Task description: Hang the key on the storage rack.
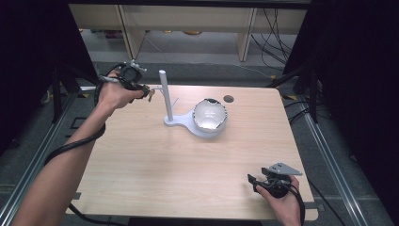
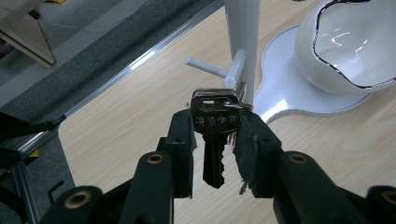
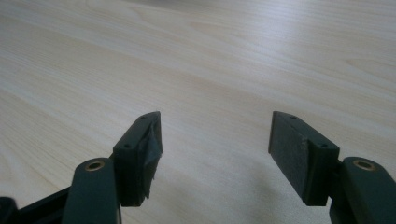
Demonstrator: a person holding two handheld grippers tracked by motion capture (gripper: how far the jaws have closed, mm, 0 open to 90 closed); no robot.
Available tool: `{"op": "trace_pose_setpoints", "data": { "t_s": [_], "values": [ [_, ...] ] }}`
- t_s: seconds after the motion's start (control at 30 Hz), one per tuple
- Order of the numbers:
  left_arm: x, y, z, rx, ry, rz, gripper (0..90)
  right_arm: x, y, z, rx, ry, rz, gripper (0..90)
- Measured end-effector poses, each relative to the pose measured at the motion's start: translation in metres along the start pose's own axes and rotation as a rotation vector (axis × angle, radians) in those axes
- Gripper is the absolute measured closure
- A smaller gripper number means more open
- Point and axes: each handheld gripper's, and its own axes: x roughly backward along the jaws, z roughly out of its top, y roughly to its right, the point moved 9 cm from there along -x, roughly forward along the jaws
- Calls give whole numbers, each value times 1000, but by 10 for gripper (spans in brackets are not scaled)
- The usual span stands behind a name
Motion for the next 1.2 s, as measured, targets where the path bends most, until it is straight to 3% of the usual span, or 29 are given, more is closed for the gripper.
{"op": "trace_pose_setpoints", "data": {
  "t_s": [0.23, 0.27, 0.3, 0.43, 0.5, 0.53, 0.73, 0.77, 1.2],
  "values": [
    [-2, 2, 3, -1, -6, -6, 673, -1, 0, -1, -5, -11, 3, 358],
    [-4, 2, 5, 3, 14, 1, 673, -1, -2, -1, -10, -8, 11, 359],
    [-3, 2, 4, -1, -11, -7, 673, -1, -2, -1, -11, -9, 15, 359],
    [-5, 2, 5, -3, -14, -6, 673, -2, -1, -2, -2, -13, 5, 358],
    [-5, 2, 7, -2, -17, -4, 673, -1, -3, -3, -29, -21, 11, 358],
    [-5, 2, 7, -2, -17, -4, 673, -2, -1, -2, -3, -17, 13, 358],
    [-6, 1, 10, -7, -16, 1, 672, -1, -2, -2, -11, -10, 14, 359],
    [-5, 1, 10, -13, -37, 0, 672, -1, -2, -2, -12, -10, 16, 358],
    [-8, 1, 16, -22, -81, -4, 671, -3, -3, -2, -15, -5, 26, 358]
  ]
}}
